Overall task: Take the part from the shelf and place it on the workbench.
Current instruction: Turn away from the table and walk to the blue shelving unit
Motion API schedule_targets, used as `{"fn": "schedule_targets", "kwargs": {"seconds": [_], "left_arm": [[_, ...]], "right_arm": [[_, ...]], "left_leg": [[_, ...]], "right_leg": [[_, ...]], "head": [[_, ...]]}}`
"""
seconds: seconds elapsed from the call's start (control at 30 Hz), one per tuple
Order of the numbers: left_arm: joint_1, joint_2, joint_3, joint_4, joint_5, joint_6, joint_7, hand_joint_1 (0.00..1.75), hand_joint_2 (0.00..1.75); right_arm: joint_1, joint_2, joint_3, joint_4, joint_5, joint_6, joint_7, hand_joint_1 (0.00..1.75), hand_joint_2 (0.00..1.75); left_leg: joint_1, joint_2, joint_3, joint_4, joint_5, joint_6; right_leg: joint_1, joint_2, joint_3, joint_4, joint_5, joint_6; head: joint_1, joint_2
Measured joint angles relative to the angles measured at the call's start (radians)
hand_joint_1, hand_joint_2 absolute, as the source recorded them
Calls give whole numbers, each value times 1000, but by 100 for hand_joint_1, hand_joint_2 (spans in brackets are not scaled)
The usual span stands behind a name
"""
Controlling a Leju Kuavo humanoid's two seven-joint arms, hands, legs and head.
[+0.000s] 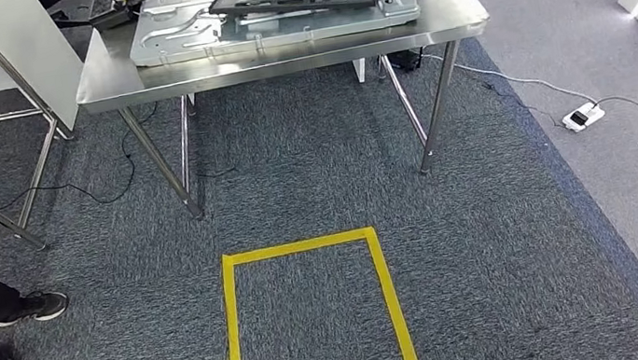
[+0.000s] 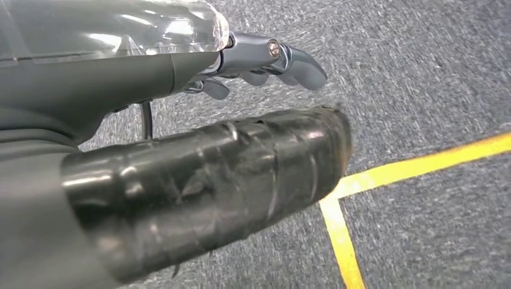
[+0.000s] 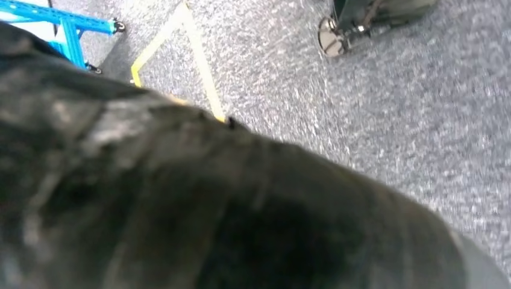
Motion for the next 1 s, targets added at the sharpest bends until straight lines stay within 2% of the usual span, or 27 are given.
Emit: {"fn": "schedule_targets", "kwargs": {"seconds": [0.07, 0.1, 0.13, 0.2, 0.23, 0.27, 0.3, 0.37, 0.4, 0.43, 0.47, 0.53, 0.6, 0.63, 0.7, 0.73, 0.77, 0.8, 0.83, 0.9, 0.93, 1.0], "left_arm": [[-1, 0, 0, 0, 0, 0, 0, 0, 0], [-1, 0, 0, 0, 0, 0, 0, 0, 0], [-1, 0, 0, 0, 0, 0, 0, 0, 0], [0, 0, 0, 0, 0, 0, 0, 0, 0], [1, 0, 0, 0, 0, 0, 0, 0, 0], [2, 0, 0, 0, 1, -1, 0, 0, 0], [2, 0, 0, 0, 1, -1, 0, 0, 0], [2, 0, 0, 0, 1, -2, 0, 0, 0], [2, 1, 0, 0, 2, -2, -1, 0, 0], [2, 1, 0, 0, 3, -2, -1, 0, 0], [1, 2, 0, 0, 4, -2, -1, 0, 0], [1, 2, 0, 0, 7, -2, -2, 0, 0], [1, 1, 0, 0, 8, -2, -2, 0, 0], [1, 1, 1, 0, 9, -2, -2, 0, 0], [1, 1, 1, 0, 9, -2, -2, 0, 0], [2, 1, 1, 0, 9, -2, -2, 0, 0], [2, 1, 1, 0, 10, -2, -2, 0, 0], [2, 1, 1, 0, 10, -2, -2, 0, 0], [1, 1, 1, 0, 10, -3, -2, 0, 0], [1, 1, 2, 0, 11, -3, -2, 0, 0], [0, 1, 2, 0, 12, -3, -2, 0, 0], [-1, 1, 2, 0, 13, -3, -2, 0, 0]], "right_arm": [[1, 0, 0, 0, 0, 1, 0, 0, 0], [1, 0, 0, 0, 1, 1, 0, 0, 0], [0, 0, 0, 0, 2, 1, 0, 0, 0], [0, 0, 1, 0, 5, 2, 0, 0, 0], [0, 0, 1, 0, 7, 3, 1, 0, 0], [1, 0, 2, 0, 9, 4, 1, 0, 0], [1, 0, 2, 0, 10, 5, 1, 0, 0], [1, 0, 4, 0, 12, 7, 1, 0, 0], [0, 0, 4, 0, 12, 9, 1, 0, 0], [-1, 0, 5, 0, 13, 10, 1, 0, 0], [-1, 0, 5, 0, 13, 11, 1, 0, 0], [0, 0, 6, 0, 14, 12, 1, 0, 0], [1, 0, 6, 0, 14, 12, 2, 0, 0], [1, 0, 6, 0, 14, 12, 2, 0, 0], [0, 0, 7, 0, 14, 12, 3, 0, 0], [0, 0, 7, 0, 14, 12, 3, 0, 0], [1, 0, 7, 0, 14, 12, 3, 0, 0], [1, 0, 7, 0, 14, 12, 3, 0, 0], [2, 0, 7, 0, 14, 13, 3, 0, 0], [2, 0, 7, 0, 15, 13, 3, 0, 0], [1, -1, 7, 0, 15, 14, 4, 0, 0], [0, -1, 8, 0, 15, 15, 4, 0, 0]], "left_leg": [[2, -1, -2, 6, -9, -10], [4, -8, -11, 29, -28, -16], [6, -16, -30, 74, -58, -22], [9, -29, -89, 209, -128, -30], [10, -31, -115, 264, -146, -31], [10, -31, -125, 284, -143, -31], [10, -32, -115, 262, -118, -30], [10, -48, -51, 126, -42, -21], [9, -63, -21, 59, -16, -16], [8, -75, -2, 16, -3, -12], [6, -83, 5, -2, -2, -8], [6, -77, 6, -8, 1, 0], [10, -63, 10, -20, 10, 15], [12, -54, 11, -26, 14, 22], [9, -37, 10, -25, 15, 29], [8, -28, 8, -24, 14, 30], [7, -20, 8, -22, 12, 30], [6, -12, 8, -20, 10, 29], [6, -6, 10, -18, 8, 28], [3, 5, 12, -11, 0, 21], [0, 10, 12, -7, -4, 16], [-5, 19, 12, -3, -8, 7]], "right_leg": [[-3, 7, 0, -6, 4, -11], [-6, 11, 0, -9, 7, -16], [-9, 14, 0, -12, 10, -20], [-9, 23, -3, -12, 11, -22], [-8, 28, -4, -12, 11, -22], [-8, 34, -4, -12, 11, -22], [-8, 41, -2, -11, 11, -22], [-8, 57, 2, -11, 11, -21], [-7, 64, 2, -10, 11, -19], [-7, 70, 0, -9, 12, -15], [-8, 75, -3, -9, 13, -9], [-9, 86, -7, -11, 18, 4], [-6, 71, -17, 12, 0, 12], [-5, 57, -34, 50, -25, 14], [-5, 34, -94, 177, -91, 16], [-6, 31, -122, 235, -112, 17], [-6, 29, -136, 265, -115, 18], [-6, 26, -130, 257, -98, 18], [-6, 21, -104, 209, -67, 17], [-3, -3, -33, 71, -11, 11], [0, -12, -10, 25, 2, 6], [4, -13, -2, 0, 3, -1]], "head": [[0, 0], [-1, 0], [-2, 0], [-3, 0], [-3, 0], [-3, 0], [-3, 0], [-3, 0], [-3, 0], [-3, 0], [-3, 0], [-3, 0], [-1, 0], [0, 0], [1, 0], [1, 0], [1, 0], [1, 0], [1, 0], [1, 0], [1, 0], [0, 0]]}}
